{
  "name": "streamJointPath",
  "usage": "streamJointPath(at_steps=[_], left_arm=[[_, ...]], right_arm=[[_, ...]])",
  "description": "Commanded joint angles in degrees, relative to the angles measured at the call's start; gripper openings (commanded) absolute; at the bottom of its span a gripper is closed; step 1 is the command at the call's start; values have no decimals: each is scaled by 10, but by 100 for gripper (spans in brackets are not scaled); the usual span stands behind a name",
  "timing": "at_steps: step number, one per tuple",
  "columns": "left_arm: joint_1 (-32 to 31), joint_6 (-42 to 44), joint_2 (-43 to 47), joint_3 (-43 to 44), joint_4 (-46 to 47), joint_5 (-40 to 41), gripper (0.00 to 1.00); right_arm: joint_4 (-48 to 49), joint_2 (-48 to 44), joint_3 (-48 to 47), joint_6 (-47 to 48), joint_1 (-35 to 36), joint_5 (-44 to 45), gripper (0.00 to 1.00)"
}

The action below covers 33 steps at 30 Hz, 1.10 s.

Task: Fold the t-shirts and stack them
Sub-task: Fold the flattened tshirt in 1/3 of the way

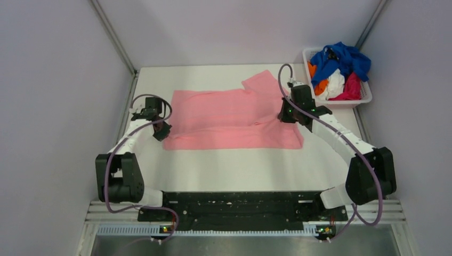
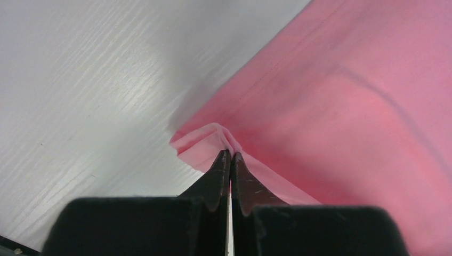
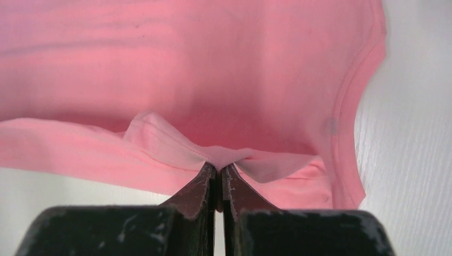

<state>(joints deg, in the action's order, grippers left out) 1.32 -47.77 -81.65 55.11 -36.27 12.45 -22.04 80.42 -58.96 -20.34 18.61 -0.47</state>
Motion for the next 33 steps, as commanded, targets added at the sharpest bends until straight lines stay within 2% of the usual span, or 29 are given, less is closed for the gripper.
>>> streamJointPath(at_steps=[1, 4, 5, 7, 8, 9, 10, 13, 14, 15, 17, 22, 26, 30, 33], left_arm=[[3, 9, -28, 32, 35, 9, 3], [4, 8, -57, 50, 39, 8, 21], [4, 6, -67, 58, 39, 15, 32], [6, 9, -84, 74, 37, 33, 61], [8, 8, -92, 88, 27, 43, 75], [9, 7, -97, 102, 15, 51, 83], [10, 7, -99, 115, 4, 57, 88], [10, 7, -82, 132, -2, 55, 95], [10, 10, -67, 129, 2, 45, 97], [10, 14, -57, 125, 6, 35, 98], [10, 18, -40, 113, 13, 13, 99], [8, 38, -23, 74, 52, -87, 99], [3, 44, -32, 36, 97, -163, 99], [0, 50, -50, 14, 126, -187, 99], [0, 52, -66, 8, 127, -185, 99]], right_arm=[[40, 50, -44, 30, -15, -10, 4], [65, 101, -60, 32, -20, -5, 5], [78, 119, -67, 35, -19, -10, 5], [105, 163, -89, 38, -21, 1, 8], [108, 188, -111, 37, -23, 20, 11], [108, 213, -136, 33, -27, 38, 23], [96, 239, -165, 29, -30, 63, 34], [43, 295, -254, 24, -31, 115, 59], [35, 298, -263, 21, -31, 117, 70], [39, 292, -260, 17, -31, 113, 82], [67, 263, -224, 9, -30, 90, 98], [126, 167, -100, 2, -14, -35, 99], [156, 131, -14, -27, 18, -76, 99], [187, 141, 5, -39, 46, -98, 99], [196, 174, -16, -51, 52, -108, 99]])
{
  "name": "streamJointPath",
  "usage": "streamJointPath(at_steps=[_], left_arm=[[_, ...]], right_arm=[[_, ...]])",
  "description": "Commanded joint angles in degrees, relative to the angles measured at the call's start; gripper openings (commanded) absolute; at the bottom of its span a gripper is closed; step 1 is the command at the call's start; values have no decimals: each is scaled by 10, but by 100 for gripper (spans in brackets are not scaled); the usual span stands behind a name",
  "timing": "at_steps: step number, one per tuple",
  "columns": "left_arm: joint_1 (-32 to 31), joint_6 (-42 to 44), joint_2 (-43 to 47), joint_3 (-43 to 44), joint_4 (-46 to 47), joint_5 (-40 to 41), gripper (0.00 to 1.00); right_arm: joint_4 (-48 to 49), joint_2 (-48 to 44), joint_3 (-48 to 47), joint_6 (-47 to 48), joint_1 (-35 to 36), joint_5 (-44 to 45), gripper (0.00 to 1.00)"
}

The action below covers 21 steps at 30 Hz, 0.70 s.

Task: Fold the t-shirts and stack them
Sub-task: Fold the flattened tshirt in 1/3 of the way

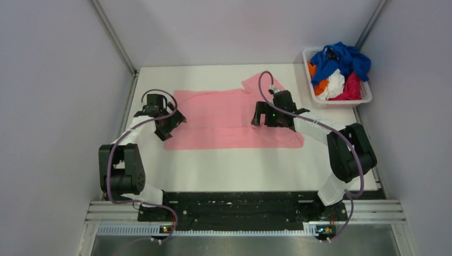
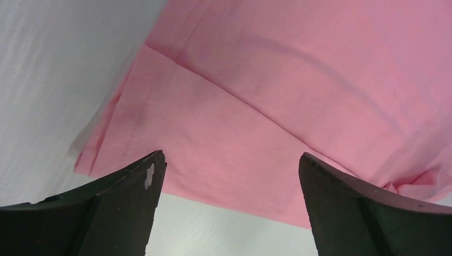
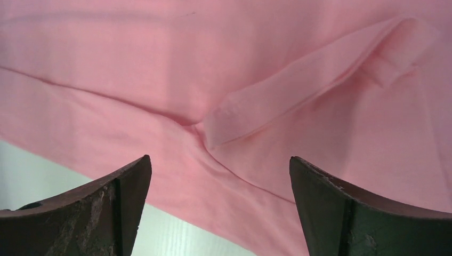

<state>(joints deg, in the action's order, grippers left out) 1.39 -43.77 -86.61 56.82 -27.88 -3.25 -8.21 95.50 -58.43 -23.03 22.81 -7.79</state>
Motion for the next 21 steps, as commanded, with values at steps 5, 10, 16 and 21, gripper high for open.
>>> streamJointPath(at_steps=[5, 10, 16, 21], left_arm=[[-1, 19, -29, -18, 42, -10, 99], [-1, 18, -49, -25, 44, -10, 99], [-1, 19, -55, -31, 35, 15, 99], [-1, 18, -46, -32, 28, 24, 99]], right_arm=[[114, 87, -64, -39, 12, -26, 99], [133, 180, -170, -79, -1, 53, 99], [84, 233, -293, -131, -24, 140, 99], [59, 182, -258, -107, -27, 123, 99]])
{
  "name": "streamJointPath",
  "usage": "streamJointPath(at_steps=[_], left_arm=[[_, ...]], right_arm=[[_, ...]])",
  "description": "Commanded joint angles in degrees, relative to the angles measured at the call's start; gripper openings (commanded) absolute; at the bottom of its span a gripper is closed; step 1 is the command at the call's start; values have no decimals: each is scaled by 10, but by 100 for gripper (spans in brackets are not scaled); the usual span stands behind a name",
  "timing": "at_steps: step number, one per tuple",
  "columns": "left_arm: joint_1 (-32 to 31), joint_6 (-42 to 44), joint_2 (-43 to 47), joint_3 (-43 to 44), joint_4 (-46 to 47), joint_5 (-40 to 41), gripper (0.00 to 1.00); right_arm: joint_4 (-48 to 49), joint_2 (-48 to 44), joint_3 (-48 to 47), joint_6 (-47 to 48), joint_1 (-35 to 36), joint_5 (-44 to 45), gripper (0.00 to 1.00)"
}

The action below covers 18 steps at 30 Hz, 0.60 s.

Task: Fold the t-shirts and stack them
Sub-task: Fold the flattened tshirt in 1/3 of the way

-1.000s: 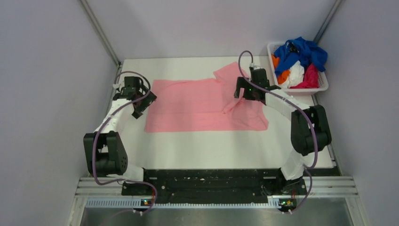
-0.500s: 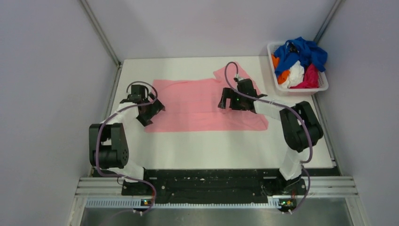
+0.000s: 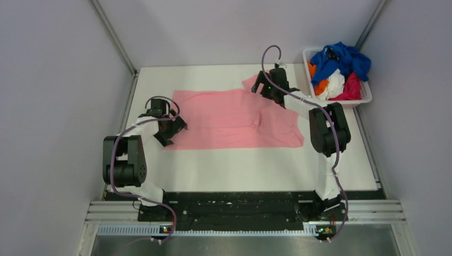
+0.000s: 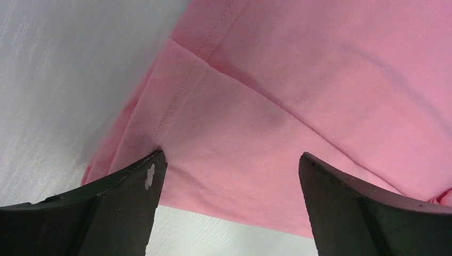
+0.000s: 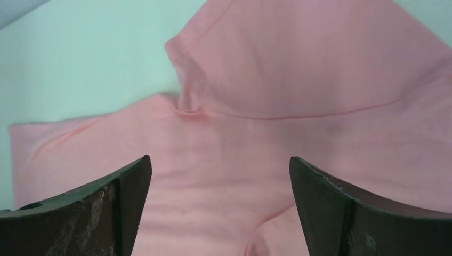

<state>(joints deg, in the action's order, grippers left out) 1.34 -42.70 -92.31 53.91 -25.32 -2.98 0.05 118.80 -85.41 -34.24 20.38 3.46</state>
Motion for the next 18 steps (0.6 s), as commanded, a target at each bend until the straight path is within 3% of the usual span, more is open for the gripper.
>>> streamJointPath(at_steps=[1, 7, 11, 18], left_arm=[[0, 7, 14, -4, 3, 22, 99], [0, 8, 18, -10, 6, 24, 99], [0, 9, 15, -10, 5, 24, 99], [0, 9, 18, -14, 7, 24, 99]], right_arm=[[-23, -67, 33, 17, -2, -8, 99], [-6, -164, 184, 51, 30, -148, 99], [17, -183, 239, 34, 69, -153, 99], [28, -143, 219, 27, 91, -131, 99]])
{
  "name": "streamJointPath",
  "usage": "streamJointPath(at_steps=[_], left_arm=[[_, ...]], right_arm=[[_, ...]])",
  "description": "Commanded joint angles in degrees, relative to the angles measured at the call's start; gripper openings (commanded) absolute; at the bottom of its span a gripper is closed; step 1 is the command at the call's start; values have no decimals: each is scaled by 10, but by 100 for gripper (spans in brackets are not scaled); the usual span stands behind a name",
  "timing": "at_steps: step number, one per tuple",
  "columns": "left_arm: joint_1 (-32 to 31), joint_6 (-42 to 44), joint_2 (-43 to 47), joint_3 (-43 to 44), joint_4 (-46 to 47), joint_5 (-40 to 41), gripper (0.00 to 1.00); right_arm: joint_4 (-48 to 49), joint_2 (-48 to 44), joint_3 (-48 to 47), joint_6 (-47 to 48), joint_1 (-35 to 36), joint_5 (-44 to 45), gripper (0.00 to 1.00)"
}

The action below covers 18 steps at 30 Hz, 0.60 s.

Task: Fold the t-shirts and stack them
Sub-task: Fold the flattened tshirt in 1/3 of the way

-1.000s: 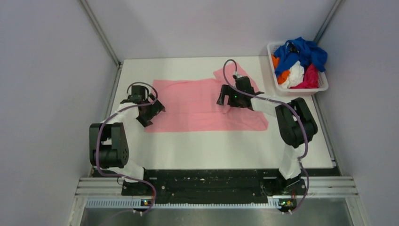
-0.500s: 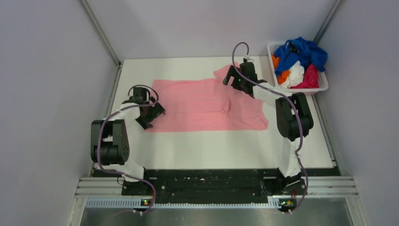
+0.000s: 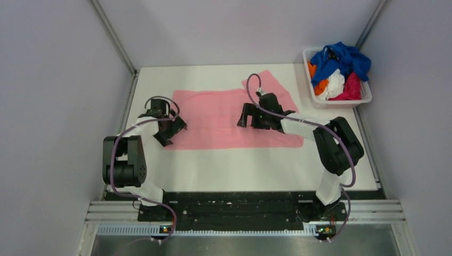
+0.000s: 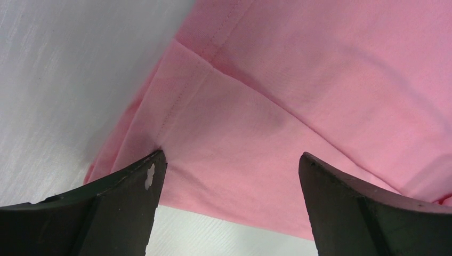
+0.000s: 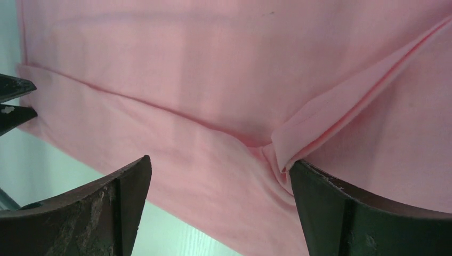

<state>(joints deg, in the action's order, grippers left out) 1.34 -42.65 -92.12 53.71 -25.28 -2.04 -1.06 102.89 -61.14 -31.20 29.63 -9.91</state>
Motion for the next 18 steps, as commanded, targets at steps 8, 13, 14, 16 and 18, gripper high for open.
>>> streamJointPath(at_steps=[8, 13, 14, 16, 18], left_arm=[[0, 9, 20, -12, 3, 15, 99], [0, 7, 32, -16, -5, 38, 99], [0, 8, 34, -14, -9, 39, 99], [0, 9, 43, -8, -21, 47, 99], [0, 9, 53, 0, -32, 60, 99]], right_arm=[[58, 116, -147, 14, -2, 51, 99], [49, 133, -201, -37, -5, 112, 99], [31, 127, -209, -46, -5, 140, 99], [-17, 107, -218, -50, -8, 185, 99], [-57, 85, -222, -30, -9, 212, 99]])
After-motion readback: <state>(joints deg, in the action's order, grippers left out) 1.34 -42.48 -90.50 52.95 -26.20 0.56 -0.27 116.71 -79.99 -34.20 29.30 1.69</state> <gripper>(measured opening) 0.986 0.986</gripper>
